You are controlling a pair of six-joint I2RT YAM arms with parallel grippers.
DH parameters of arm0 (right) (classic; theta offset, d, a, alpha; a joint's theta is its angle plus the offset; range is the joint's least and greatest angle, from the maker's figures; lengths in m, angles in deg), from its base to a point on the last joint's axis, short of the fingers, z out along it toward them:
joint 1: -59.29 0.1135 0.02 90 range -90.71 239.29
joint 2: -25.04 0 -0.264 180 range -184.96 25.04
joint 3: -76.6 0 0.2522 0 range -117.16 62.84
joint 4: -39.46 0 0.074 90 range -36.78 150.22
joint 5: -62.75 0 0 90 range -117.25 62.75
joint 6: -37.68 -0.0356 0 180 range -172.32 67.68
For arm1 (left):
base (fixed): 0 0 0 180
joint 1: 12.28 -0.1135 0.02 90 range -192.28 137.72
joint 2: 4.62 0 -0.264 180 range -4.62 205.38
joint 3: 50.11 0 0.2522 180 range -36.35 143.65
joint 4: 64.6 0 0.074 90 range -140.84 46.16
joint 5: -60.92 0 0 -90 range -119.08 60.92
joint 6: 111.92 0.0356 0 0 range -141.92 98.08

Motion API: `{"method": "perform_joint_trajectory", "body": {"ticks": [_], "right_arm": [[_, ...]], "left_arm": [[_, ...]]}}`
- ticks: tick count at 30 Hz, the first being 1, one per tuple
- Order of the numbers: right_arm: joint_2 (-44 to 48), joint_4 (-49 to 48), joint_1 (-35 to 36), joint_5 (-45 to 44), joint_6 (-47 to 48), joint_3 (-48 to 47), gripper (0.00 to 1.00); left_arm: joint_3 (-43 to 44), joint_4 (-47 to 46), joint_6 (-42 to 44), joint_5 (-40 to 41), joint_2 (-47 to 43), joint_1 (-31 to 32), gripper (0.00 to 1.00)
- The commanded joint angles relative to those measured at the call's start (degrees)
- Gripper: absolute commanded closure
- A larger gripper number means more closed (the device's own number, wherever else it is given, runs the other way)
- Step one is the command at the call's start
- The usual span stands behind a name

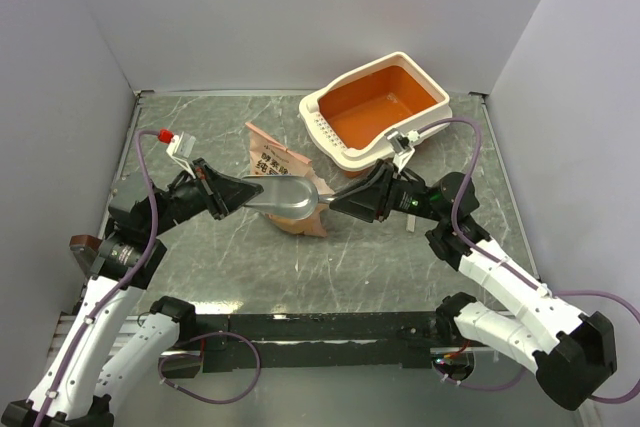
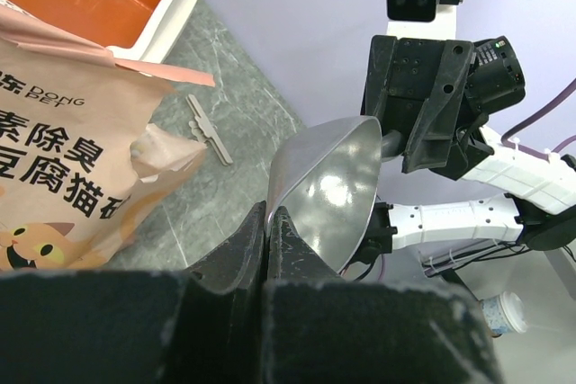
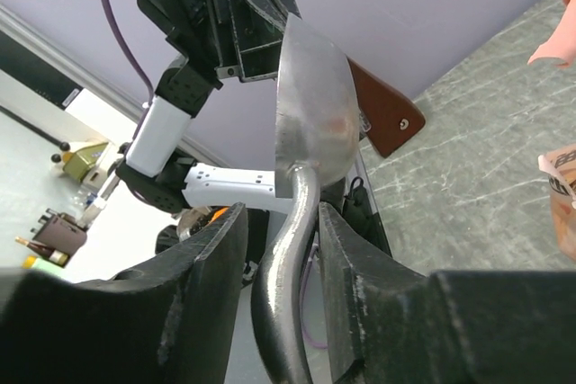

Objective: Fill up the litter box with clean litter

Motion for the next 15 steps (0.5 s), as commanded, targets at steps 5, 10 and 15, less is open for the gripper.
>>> {"method": "perform_joint_trajectory", "body": {"ticks": [5, 10, 15], "right_arm": [[-0.20, 0.24, 1.15, -0.68, 2.75, -4.30, 0.64], [-0.20, 2.08, 1.41, -0.86, 3.98, -4.83, 0.90], [1.12, 5.85, 1.50, -2.26, 6.61, -5.09, 1.00]], "left_arm": [[1.08, -3.37, 0.12, -0.74, -0.10, 0.02, 0.99], [0.99, -2.76, 0.47, -0.74, -0.19, 0.10, 0.99], [1.87, -0.91, 1.53, 0.57, 0.25, 0.02, 0.72]]}}
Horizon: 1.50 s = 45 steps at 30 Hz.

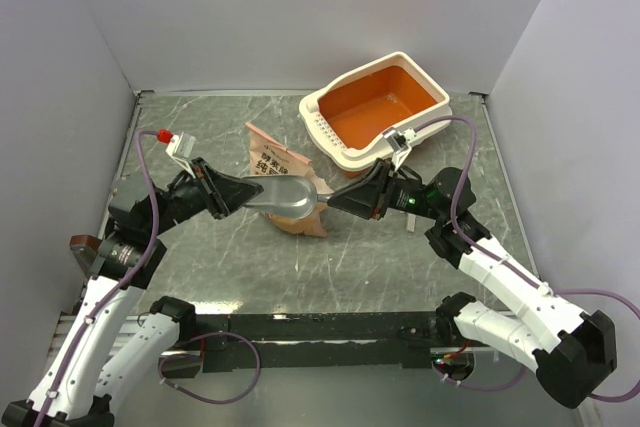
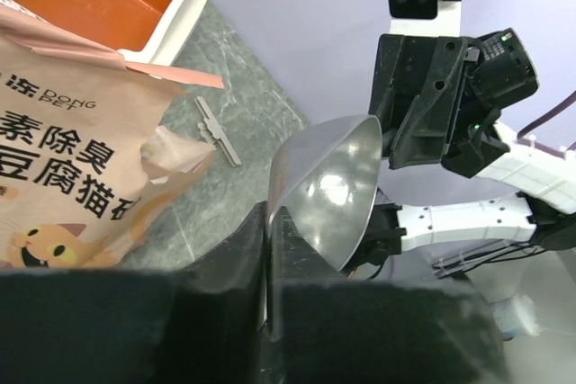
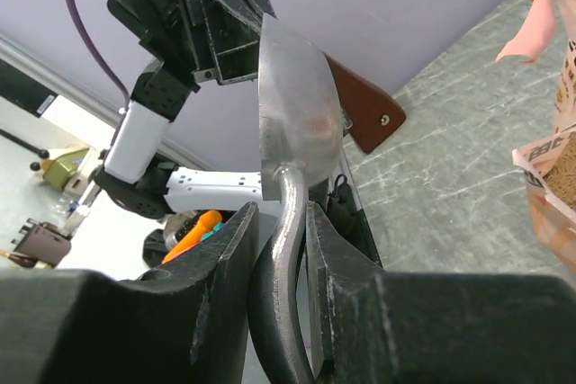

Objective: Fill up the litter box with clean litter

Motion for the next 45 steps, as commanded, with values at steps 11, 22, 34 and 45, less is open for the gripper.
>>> {"method": "perform_joint_trajectory", "body": {"ticks": [11, 22, 34, 45], "right_arm": [[10.10, 25.07, 0.49, -10.46, 16.14, -10.86, 1.00], [12.47, 46.53, 0.58, -30.15, 26.78, -18.96, 1.00], [13.27, 52.87, 0.58, -37.01, 29.86, -20.11, 1.00], [14.67, 60.95, 0.49, -37.10, 31.62, -24.15, 1.00]], "left_arm": [[8.02, 3.95, 9.70, 6.75, 6.11, 0.08, 0.18], [19.61, 7.72, 11.46, 7.28, 25.26, 0.17, 0.18], [39.74, 20.64, 31.13, 12.73, 35.92, 0.08, 0.15], [25.52, 12.57, 60.23, 1.58, 30.29, 0.08, 0.14]]}}
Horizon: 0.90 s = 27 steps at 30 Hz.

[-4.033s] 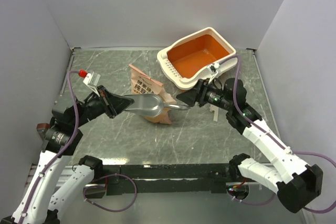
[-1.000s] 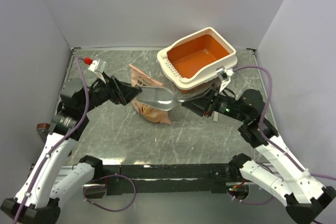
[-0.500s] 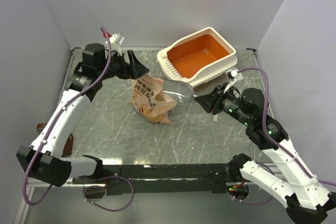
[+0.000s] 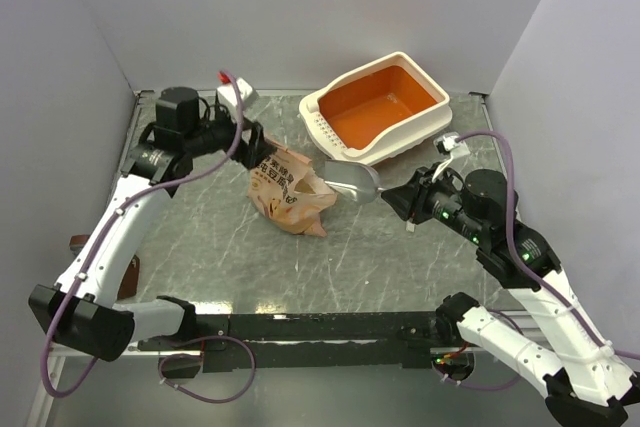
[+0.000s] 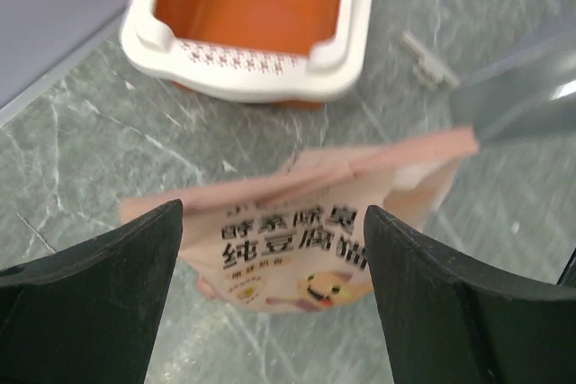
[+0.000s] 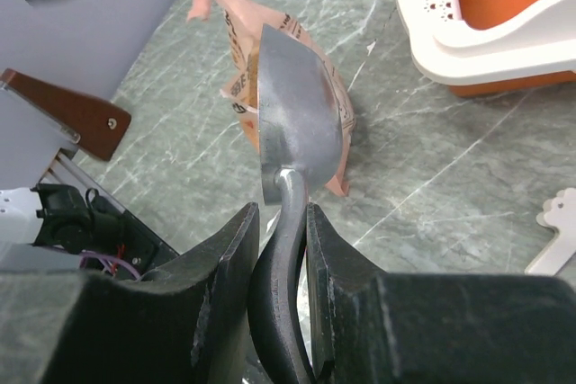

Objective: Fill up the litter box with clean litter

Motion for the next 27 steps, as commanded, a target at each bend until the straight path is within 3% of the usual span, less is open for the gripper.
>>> {"method": "perform_joint_trajectory", "body": {"ticks": [1, 9, 17, 27], "right_arm": [[2.30, 1.18, 0.20, 0.01, 1.61, -4.74, 1.00], [4.76, 5.22, 0.03, 1.33, 3.72, -4.83, 1.00], [6.78, 5.75, 0.12, 3.88, 4.69, -3.34, 1.00], [8.37, 5.40, 0.29, 4.76, 5.04, -1.23, 1.00]], "left_arm": [[-4.73, -5.29, 14.56, -5.82, -3.28, -0.03, 0.14], [-4.82, -3.18, 26.96, -10.12, -0.30, 0.06, 0.15], [-2.72, -1.96, 33.90, -5.74, 4.01, 1.55, 0.16], [6.14, 0.85, 35.58, 3.57, 6.74, 7.61, 0.17]]}}
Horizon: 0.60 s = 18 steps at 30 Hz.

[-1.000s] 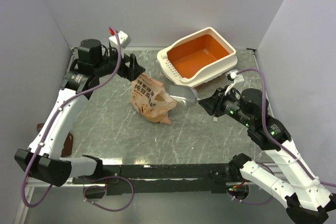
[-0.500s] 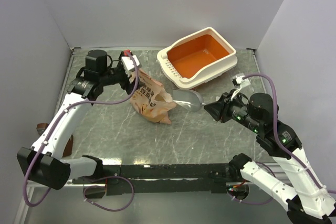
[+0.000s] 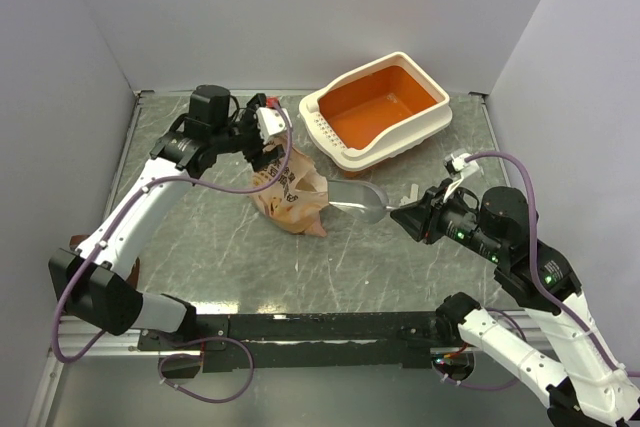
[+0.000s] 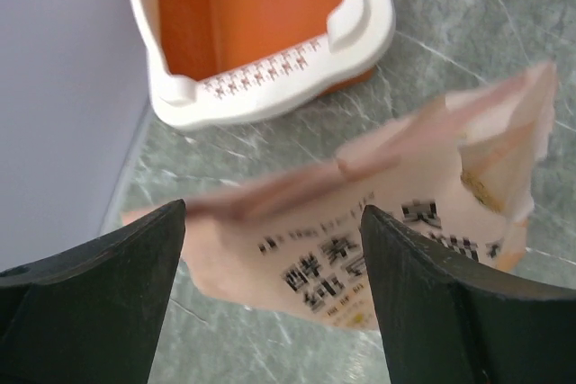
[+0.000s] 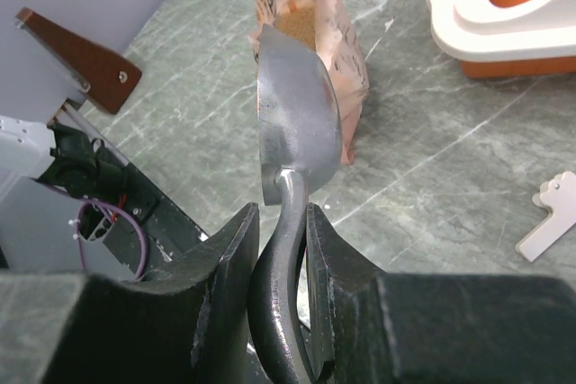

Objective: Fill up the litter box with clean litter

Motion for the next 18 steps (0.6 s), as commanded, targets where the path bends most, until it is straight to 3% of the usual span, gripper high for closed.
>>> {"method": "perform_joint_trajectory", "body": {"ticks": [1, 7, 18], "right_arm": [[2.09, -2.34, 0.36, 0.72, 0.78, -0.07, 1.00], [2.01, -1.99, 0.62, 0.72, 1.04, -0.33, 1.00], [2.62, -2.16, 0.62, 1.51, 1.13, -0.07, 1.00]], "left_arm": [[6.44, 0.74, 3.14, 5.29, -0.98, 4.03, 0.17], [9.00, 4.27, 5.25, 10.30, -2.12, 7.11, 0.19], [10.49, 9.45, 8.42, 9.60, 0.51, 6.68, 0.19]]}}
